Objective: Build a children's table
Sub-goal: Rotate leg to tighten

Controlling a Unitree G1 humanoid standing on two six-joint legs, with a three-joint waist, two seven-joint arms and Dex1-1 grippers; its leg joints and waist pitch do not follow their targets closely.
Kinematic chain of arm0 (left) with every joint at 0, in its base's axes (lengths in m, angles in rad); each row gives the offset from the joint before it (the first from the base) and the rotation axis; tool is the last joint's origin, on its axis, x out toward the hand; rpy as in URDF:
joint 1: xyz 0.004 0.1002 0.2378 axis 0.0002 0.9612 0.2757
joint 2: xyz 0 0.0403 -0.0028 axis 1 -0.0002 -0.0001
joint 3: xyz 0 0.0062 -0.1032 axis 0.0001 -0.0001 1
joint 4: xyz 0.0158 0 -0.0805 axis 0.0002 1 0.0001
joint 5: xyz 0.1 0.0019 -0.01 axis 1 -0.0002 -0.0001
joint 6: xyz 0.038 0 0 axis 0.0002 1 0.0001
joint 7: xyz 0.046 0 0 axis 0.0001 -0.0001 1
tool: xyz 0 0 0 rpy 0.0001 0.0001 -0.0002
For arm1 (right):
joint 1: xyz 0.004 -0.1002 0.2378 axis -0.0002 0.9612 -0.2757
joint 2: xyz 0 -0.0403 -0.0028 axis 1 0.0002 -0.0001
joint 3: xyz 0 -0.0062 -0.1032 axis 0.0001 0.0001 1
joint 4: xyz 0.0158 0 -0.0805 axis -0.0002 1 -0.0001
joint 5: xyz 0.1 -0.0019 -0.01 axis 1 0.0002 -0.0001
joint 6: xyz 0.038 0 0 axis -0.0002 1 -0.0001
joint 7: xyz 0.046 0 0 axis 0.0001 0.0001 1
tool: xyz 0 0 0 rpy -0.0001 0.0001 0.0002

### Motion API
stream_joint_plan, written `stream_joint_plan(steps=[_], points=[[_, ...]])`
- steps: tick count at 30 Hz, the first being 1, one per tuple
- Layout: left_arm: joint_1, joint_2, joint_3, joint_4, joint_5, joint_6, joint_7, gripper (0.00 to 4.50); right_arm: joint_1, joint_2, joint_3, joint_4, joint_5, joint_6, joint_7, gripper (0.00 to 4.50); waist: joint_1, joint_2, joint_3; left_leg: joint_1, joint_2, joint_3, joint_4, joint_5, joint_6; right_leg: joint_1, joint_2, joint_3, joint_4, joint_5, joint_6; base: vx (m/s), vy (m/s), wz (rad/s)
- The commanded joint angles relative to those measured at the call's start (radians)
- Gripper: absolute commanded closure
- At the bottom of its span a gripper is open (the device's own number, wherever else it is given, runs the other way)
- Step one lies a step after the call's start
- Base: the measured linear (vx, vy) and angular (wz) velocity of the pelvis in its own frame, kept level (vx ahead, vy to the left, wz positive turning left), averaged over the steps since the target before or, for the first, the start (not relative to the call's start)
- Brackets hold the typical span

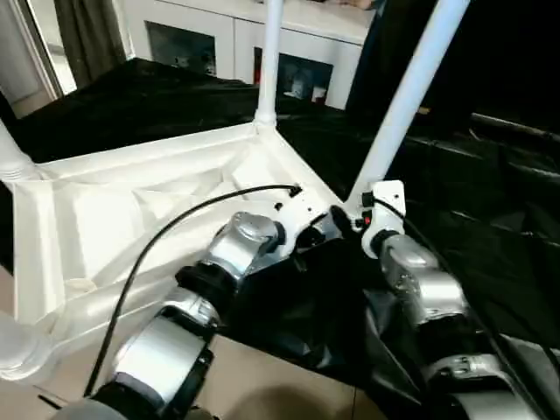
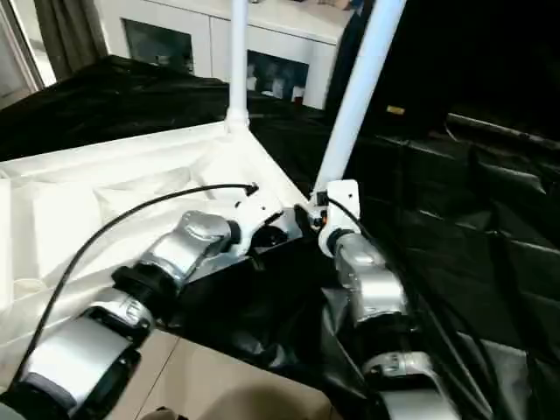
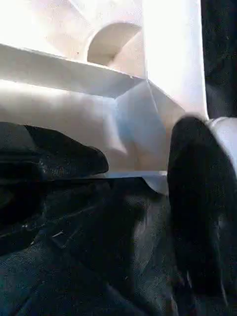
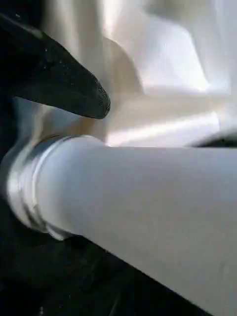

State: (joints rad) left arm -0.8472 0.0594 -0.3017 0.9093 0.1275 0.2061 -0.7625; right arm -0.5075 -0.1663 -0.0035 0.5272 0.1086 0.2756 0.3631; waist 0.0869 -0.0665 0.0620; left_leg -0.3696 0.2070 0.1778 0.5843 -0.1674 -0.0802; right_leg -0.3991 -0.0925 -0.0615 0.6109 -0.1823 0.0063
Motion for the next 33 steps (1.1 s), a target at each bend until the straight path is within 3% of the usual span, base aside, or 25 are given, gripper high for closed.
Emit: stream_joint_plan(steps=[1, 5, 7, 11, 14, 24, 33], points=[[0.001, 0.011, -0.010, -0.038, -0.021, -0.046, -0.078, 4.50, 0.021, -0.039, 0.057, -0.056, 0.019, 0.021, 0.150, 0.68, 0.004, 0.005, -0.063, 0.009, 0.017, -0.006, -0.076, -0.277, 0.013, 0.044, -0.049, 0.037, -0.088, -0.262, -0.156, 0.000, 0.000, 0.00], [0.028, 0.072, -0.020, -0.086, -0.036, -0.066, -0.190, 4.50, 0.073, -0.177, 0.119, -0.145, 0.021, 0.011, 0.368, 0.68, 0.009, 0.005, -0.067, 0.007, 0.019, -0.002, -0.068, -0.186, 0.048, 0.052, -0.047, 0.036, -0.073, -0.119, -0.209, 0.000, 0.000, 0.00], [0.031, 0.080, -0.021, -0.092, -0.039, -0.069, -0.209, 4.50, 0.078, -0.194, 0.124, -0.154, 0.024, 0.010, 0.398, 0.68, 0.009, 0.007, -0.066, 0.005, 0.020, -0.001, -0.067, -0.169, 0.061, 0.052, -0.047, 0.037, -0.066, -0.079, -0.230, 0.000, 0.000, 0.00], [0.105, 0.171, -0.063, -0.243, -0.095, -0.124, -0.460, 4.50, 0.087, -0.272, 0.116, -0.210, 0.068, 0.000, 0.532, 0.68, 0.007, 0.010, -0.064, 0.007, 0.026, -0.003, -0.070, -0.189, 0.063, 0.053, -0.052, 0.037, -0.065, -0.098, -0.256, 0.000, 0.000, 0.00], [0.127, 0.198, -0.071, -0.296, -0.107, -0.106, -0.509, 4.50, 0.096, -0.299, 0.131, -0.240, 0.075, 0.009, 0.584, 0.68, 0.007, 0.015, -0.062, 0.015, 0.029, 0.000, -0.070, -0.197, 0.061, 0.046, -0.048, 0.038, -0.062, -0.080, -0.272, 0.000, 0.000, 0.00], [0.182, 0.273, -0.080, -0.415, -0.117, -0.083, -0.586, 4.50, 0.135, -0.371, 0.212, -0.316, 0.071, 0.005, 0.747, 0.68, 0.016, 0.008, -0.056, 0.013, 0.029, 0.001, -0.075, -0.233, 0.034, 0.042, -0.051, 0.041, -0.072, -0.203, -0.228, 0.000, 0.000, 0.00], [0.198, 0.286, -0.079, -0.456, -0.119, -0.061, -0.581, 4.50, 0.131, -0.378, 0.226, -0.304, 0.057, -0.005, 0.757, 0.84, 0.018, 0.005, -0.059, 0.011, 0.027, 0.002, -0.071, -0.191, 0.041, 0.043, -0.049, 0.040, -0.065, -0.158, -0.229, 0.000, 0.000, 0.00]])
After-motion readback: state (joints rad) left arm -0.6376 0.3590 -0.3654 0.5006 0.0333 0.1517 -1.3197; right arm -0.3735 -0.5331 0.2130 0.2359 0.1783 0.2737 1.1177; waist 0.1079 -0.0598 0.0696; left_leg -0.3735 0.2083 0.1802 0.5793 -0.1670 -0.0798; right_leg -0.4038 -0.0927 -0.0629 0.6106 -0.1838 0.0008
